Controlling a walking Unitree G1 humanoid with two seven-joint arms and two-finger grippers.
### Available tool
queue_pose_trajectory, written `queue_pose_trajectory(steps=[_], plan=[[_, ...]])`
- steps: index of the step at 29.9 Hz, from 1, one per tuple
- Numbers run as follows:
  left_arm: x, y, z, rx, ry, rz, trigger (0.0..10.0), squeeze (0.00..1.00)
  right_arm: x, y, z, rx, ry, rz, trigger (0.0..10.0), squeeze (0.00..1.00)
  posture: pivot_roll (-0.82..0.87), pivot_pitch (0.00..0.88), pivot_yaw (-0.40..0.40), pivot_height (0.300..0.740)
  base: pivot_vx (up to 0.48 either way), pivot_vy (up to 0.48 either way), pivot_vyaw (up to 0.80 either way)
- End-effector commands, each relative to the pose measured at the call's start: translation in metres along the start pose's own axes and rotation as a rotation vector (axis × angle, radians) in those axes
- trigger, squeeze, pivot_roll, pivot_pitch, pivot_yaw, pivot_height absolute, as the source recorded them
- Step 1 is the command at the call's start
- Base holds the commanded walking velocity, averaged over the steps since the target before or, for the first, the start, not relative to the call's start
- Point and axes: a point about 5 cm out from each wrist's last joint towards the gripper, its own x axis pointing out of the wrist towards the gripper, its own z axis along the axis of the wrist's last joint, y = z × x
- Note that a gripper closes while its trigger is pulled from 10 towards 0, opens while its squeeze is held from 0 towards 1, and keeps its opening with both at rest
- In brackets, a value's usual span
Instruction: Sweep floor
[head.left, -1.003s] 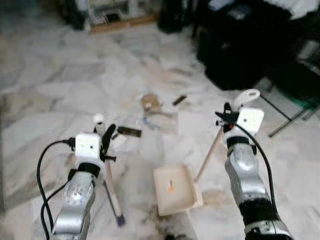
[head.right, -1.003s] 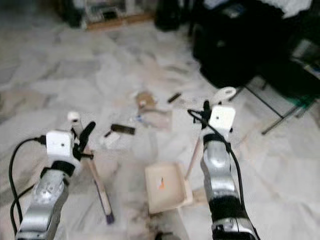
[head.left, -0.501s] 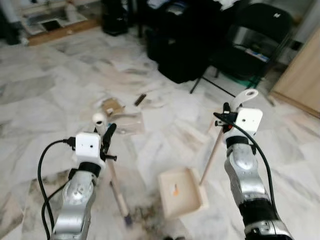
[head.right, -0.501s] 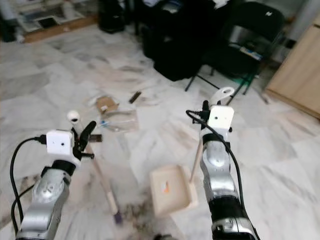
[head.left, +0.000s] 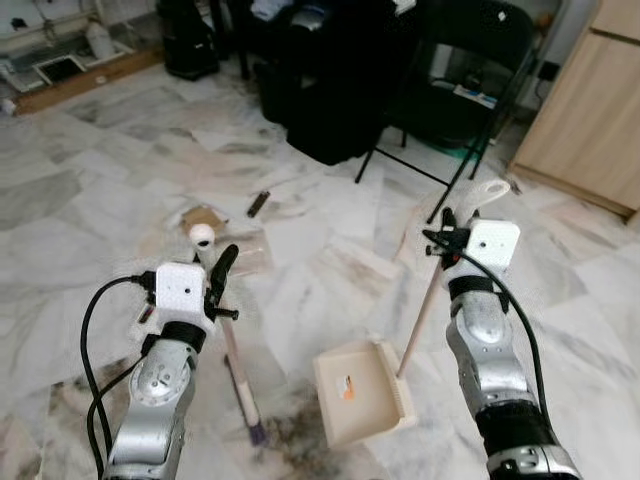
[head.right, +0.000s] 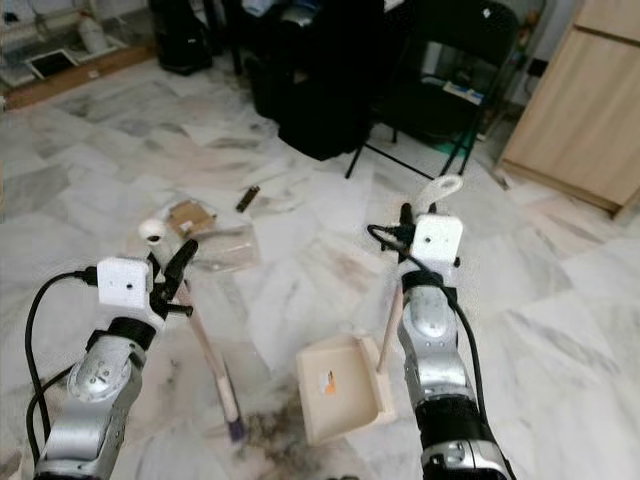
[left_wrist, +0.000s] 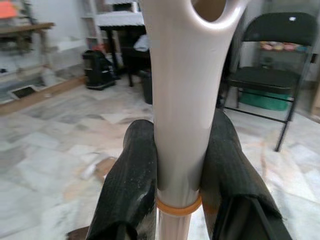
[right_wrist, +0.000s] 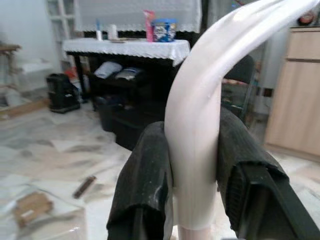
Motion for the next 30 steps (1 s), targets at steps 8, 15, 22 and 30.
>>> queue_pose_trajectory(steps=[8, 15, 22, 30], plan=[[0.0000, 0.0023, 0.0071, 0.004, -0.033, 0.005, 10.0, 0.00, 0.0046, 0.0073, 0.0180, 0.031, -0.085, 0.025, 10.0, 0.00, -0.04, 0.134, -0.004, 0.740, 0.000, 0.394, -0.56], [-0.0003, 0.0018, 0.0071, 0.000, -0.033, 0.005, 10.0, 0.00, 0.0045, 0.0081, 0.0198, 0.028, -0.096, 0.026, 10.0, 0.00, -0.04, 0.136, -0.005, 0.740, 0.000, 0.393, 0.00], [-0.0007, 0.0013, 0.0071, -0.001, -0.033, 0.004, 10.0, 0.00, 0.0052, 0.0089, 0.0183, 0.040, -0.081, 0.033, 10.0, 0.00, -0.04, 0.134, -0.007, 0.740, 0.000, 0.392, -0.44], [0.0000, 0.0018, 0.0080, -0.004, -0.039, 0.007, 10.0, 0.00, 0.0055, 0.0102, 0.0222, 0.029, -0.109, 0.035, 10.0, 0.00, -0.04, 0.134, -0.010, 0.740, 0.000, 0.391, -0.08]])
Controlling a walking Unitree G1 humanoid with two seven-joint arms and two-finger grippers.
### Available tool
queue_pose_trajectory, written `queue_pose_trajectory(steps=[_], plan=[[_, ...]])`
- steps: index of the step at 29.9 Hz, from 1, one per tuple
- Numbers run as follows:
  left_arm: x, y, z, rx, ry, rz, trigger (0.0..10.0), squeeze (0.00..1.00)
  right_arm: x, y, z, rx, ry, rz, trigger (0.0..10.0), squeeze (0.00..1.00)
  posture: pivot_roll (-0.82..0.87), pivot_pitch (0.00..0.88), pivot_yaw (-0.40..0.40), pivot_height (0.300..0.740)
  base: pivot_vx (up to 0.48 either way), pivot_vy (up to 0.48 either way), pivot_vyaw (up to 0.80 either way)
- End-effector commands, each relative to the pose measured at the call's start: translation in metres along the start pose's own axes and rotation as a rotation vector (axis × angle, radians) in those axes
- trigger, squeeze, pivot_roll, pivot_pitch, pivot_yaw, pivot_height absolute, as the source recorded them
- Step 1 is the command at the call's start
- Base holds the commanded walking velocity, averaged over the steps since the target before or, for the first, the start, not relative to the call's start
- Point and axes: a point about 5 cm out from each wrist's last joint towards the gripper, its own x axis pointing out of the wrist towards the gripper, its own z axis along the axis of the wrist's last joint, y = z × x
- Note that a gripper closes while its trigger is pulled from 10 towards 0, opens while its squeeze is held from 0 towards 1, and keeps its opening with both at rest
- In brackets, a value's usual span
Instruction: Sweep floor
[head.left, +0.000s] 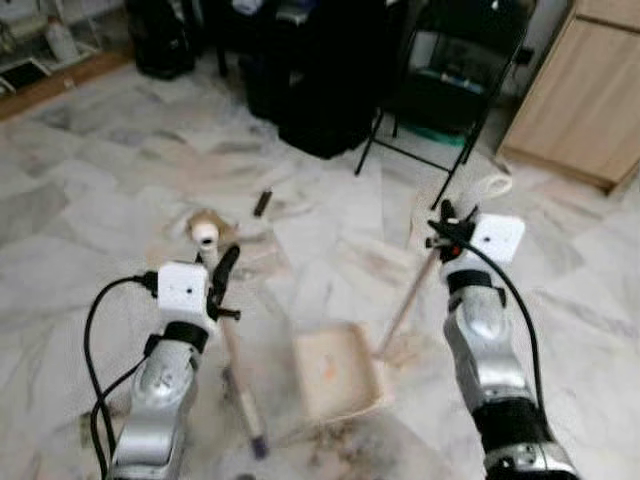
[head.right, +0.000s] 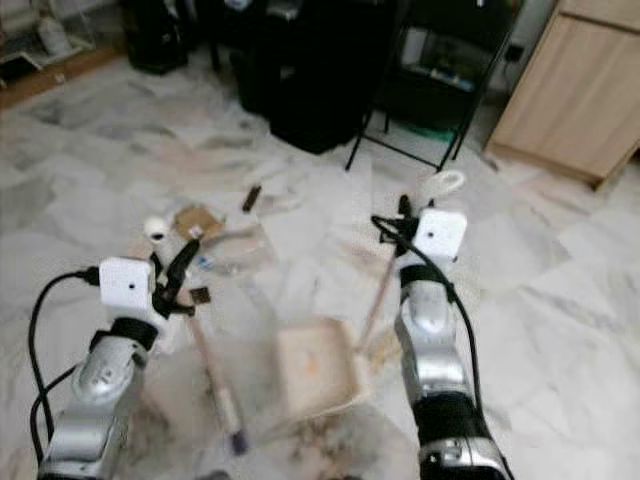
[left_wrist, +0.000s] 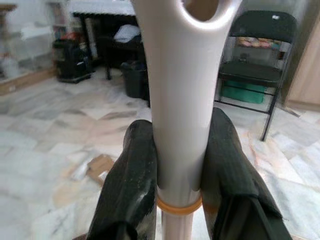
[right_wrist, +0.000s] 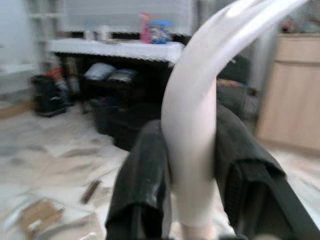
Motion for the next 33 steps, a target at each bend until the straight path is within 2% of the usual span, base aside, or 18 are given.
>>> queue_pose_trajectory(steps=[1, 21, 29, 33], plan=[[0.0031, 0.0001, 0.0109, 0.033, -0.049, -0.004, 10.0, 0.00, 0.0036, -0.0036, 0.0123, 0.036, -0.060, -0.017, 10.0, 0.00, -0.04, 0.134, -0.010, 0.740, 0.000, 0.386, 0.00], [0.0024, 0.0002, 0.0104, 0.034, -0.050, -0.001, 10.0, 0.00, 0.0040, -0.0027, 0.0114, 0.050, -0.050, -0.013, 10.0, 0.00, -0.03, 0.131, -0.012, 0.740, 0.000, 0.388, 0.00], [0.0023, 0.0011, 0.0106, 0.035, -0.050, 0.002, 10.0, 0.00, 0.0045, -0.0025, 0.0106, 0.045, -0.043, -0.011, 10.0, 0.00, -0.03, 0.135, -0.012, 0.740, 0.000, 0.385, -0.79], [0.0027, 0.0007, 0.0110, 0.035, -0.051, 0.001, 10.0, 0.00, 0.0045, -0.0024, 0.0115, 0.043, -0.052, -0.010, 10.0, 0.00, -0.03, 0.135, -0.012, 0.740, 0.000, 0.390, 0.00]])
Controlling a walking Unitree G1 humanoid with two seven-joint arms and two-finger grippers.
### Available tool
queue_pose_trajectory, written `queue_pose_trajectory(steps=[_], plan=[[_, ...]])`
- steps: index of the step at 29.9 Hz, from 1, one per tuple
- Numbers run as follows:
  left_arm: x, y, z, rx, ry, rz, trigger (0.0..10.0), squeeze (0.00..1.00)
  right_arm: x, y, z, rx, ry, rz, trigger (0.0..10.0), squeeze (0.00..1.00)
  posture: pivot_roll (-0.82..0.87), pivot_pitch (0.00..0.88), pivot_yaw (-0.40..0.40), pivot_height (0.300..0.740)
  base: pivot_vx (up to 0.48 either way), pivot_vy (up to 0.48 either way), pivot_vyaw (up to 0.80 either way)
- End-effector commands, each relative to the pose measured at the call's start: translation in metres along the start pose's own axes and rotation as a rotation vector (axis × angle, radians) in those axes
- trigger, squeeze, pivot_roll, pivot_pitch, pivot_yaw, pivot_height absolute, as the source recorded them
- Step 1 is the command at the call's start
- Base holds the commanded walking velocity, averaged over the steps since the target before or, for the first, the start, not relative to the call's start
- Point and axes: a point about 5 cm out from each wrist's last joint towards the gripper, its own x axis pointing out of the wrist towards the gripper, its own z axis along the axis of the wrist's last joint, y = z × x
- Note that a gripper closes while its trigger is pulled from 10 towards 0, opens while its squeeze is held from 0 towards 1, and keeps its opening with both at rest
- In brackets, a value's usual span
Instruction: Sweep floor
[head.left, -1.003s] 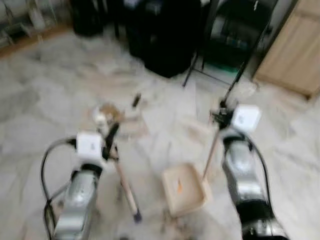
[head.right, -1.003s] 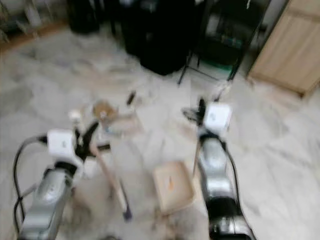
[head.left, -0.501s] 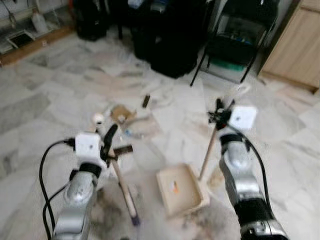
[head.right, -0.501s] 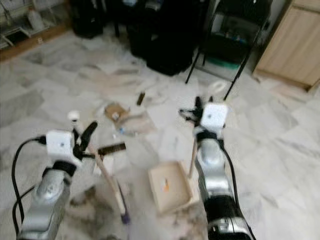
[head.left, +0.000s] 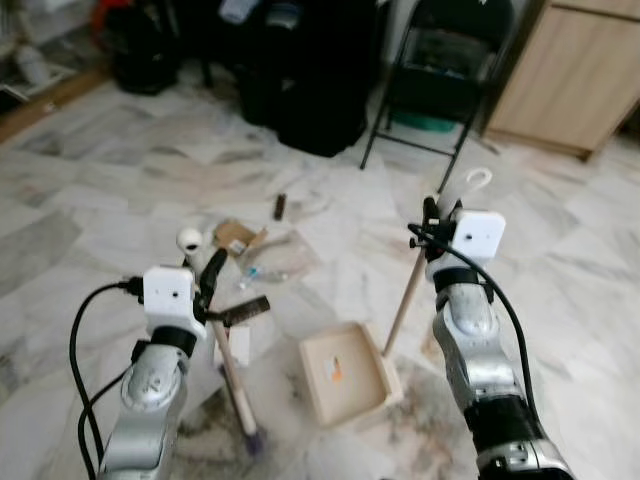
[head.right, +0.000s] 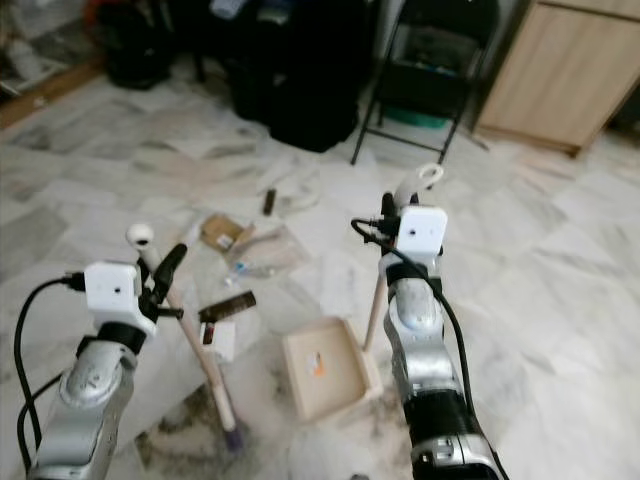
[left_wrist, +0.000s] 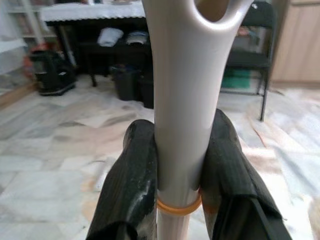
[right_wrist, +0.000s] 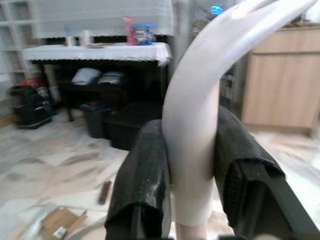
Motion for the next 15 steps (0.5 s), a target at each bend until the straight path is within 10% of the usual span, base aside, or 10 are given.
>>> queue_pose_trajectory(steps=[1, 15], plan=[[0.0009, -0.0031, 0.0081, -0.001, -0.041, -0.016, 10.0, 0.00, 0.0016, -0.0015, 0.0074, 0.011, -0.039, -0.009, 10.0, 0.00, -0.03, 0.135, -0.012, 0.740, 0.000, 0.386, 0.00], [0.0009, -0.0026, 0.0082, -0.002, -0.040, -0.012, 10.0, 0.00, 0.0021, -0.0023, 0.0077, 0.009, -0.039, -0.012, 10.0, 0.00, -0.03, 0.141, -0.014, 0.740, 0.000, 0.387, 0.00]])
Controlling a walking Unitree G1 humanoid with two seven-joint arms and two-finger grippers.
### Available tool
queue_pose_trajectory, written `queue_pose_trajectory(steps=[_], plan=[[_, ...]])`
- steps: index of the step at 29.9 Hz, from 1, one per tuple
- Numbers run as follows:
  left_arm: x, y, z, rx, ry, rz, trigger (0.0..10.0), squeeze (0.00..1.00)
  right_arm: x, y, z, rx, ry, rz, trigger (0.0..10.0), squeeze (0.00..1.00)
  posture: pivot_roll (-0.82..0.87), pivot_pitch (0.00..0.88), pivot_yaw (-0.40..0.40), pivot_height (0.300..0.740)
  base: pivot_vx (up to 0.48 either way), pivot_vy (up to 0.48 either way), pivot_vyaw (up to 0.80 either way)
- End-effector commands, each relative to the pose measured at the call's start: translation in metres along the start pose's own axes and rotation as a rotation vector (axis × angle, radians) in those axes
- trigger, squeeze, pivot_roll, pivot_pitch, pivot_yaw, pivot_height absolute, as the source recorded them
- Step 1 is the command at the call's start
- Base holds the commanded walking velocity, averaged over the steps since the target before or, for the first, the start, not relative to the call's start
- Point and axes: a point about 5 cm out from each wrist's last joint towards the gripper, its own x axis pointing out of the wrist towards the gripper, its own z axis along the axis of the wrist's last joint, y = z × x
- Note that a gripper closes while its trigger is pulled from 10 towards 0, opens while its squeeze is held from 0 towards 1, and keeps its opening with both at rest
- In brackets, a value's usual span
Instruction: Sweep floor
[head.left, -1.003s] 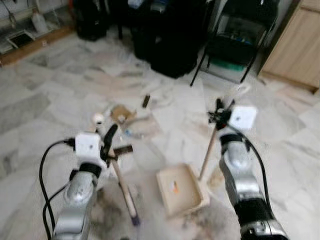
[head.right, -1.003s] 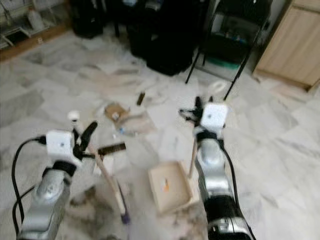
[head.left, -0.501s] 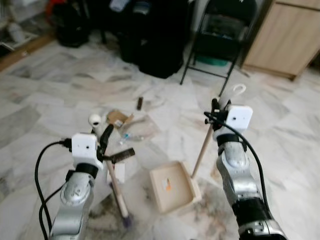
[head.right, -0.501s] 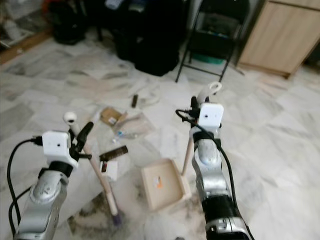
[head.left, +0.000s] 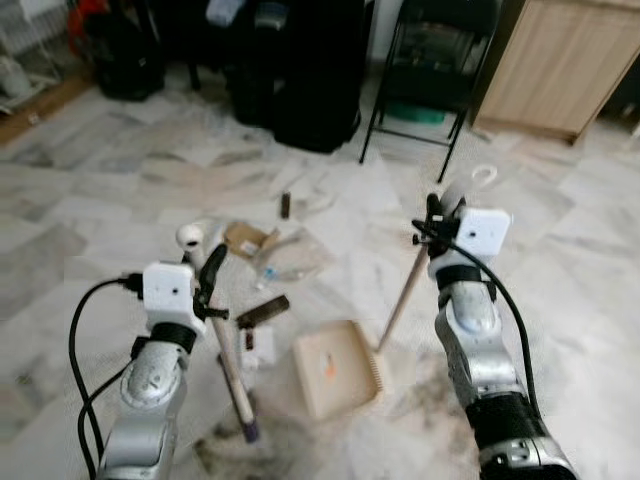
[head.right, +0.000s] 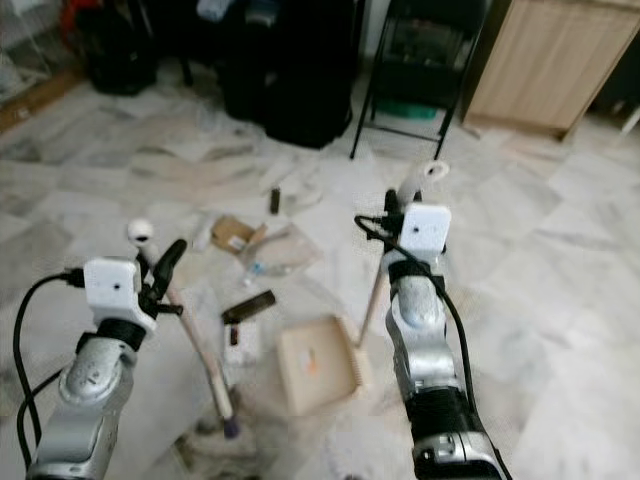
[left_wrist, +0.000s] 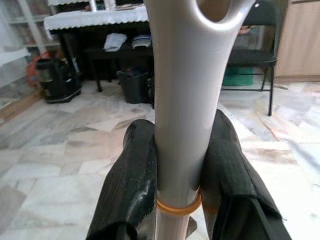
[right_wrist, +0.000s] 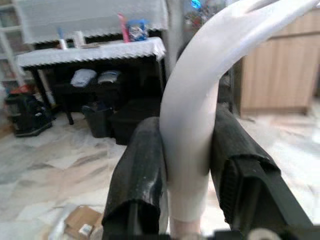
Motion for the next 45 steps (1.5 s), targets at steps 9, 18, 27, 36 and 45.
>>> queue_pose_trajectory(steps=[9, 18, 27, 36, 45], plan=[[0.0008, -0.0003, 0.0086, -0.007, -0.043, -0.005, 10.0, 0.00, 0.0058, -0.0014, 0.0149, -0.016, -0.067, -0.001, 10.0, 0.00, -0.03, 0.139, -0.014, 0.740, 0.000, 0.382, 0.00], [0.0009, -0.0017, 0.0085, -0.007, -0.048, -0.018, 10.0, 0.00, 0.0060, -0.0026, 0.0150, -0.020, -0.068, -0.004, 10.0, 0.00, -0.04, 0.133, -0.012, 0.740, 0.000, 0.194, 0.00], [0.0001, -0.0036, 0.0069, -0.005, -0.038, -0.028, 10.0, 0.00, 0.0075, -0.0037, 0.0162, -0.020, -0.073, -0.003, 10.0, 0.00, -0.04, 0.118, -0.015, 0.740, 0.000, 0.000, 0.00], [0.0000, -0.0023, 0.0068, -0.003, -0.037, -0.020, 10.0, 0.00, 0.0089, -0.0032, 0.0175, -0.023, -0.076, 0.000, 10.0, 0.00, -0.04, 0.127, -0.018, 0.740, 0.195, 0.000, 0.00], [-0.0003, -0.0025, 0.0067, -0.010, -0.036, -0.017, 10.0, 0.00, 0.0086, -0.0044, 0.0171, -0.028, -0.070, -0.003, 10.0, 0.00, -0.04, 0.136, -0.021, 0.740, 0.335, 0.000, 0.00]])
